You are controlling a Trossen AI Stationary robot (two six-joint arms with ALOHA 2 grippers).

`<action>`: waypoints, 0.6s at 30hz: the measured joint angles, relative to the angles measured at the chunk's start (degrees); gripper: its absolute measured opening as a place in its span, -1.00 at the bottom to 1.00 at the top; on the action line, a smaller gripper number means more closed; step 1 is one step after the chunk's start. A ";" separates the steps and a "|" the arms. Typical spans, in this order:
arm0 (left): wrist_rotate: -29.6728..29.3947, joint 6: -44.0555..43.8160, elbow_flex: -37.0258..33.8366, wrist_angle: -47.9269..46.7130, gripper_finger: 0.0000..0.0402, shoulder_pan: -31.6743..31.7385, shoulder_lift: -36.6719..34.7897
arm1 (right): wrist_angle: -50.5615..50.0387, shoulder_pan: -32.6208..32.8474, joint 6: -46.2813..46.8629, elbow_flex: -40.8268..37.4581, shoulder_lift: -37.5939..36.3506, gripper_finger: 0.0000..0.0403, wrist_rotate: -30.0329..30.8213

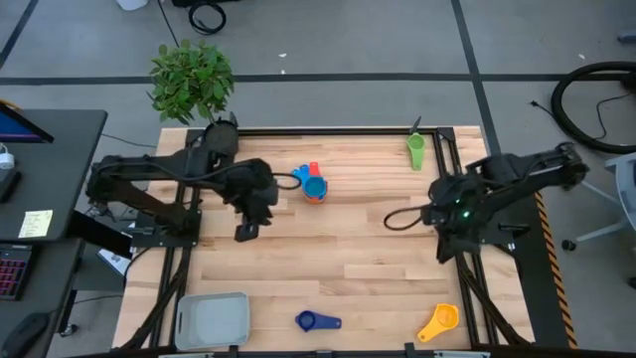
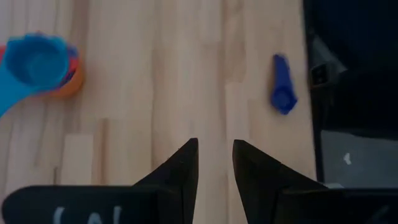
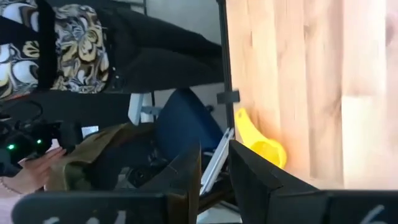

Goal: Nest measuring cups in basket
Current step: Stack the yellow measuring cup on top of the light blue measuring cup

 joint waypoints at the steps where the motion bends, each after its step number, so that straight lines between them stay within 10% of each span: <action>1: -0.02 -0.29 0.00 0.84 -0.49 -0.64 -0.50 | -0.04 0.51 0.84 0.00 0.81 -0.57 -0.18; 18: -5.24 -3.45 -0.07 2.50 -0.49 -10.65 -3.40 | -1.05 11.44 2.18 0.00 14.30 -0.93 5.71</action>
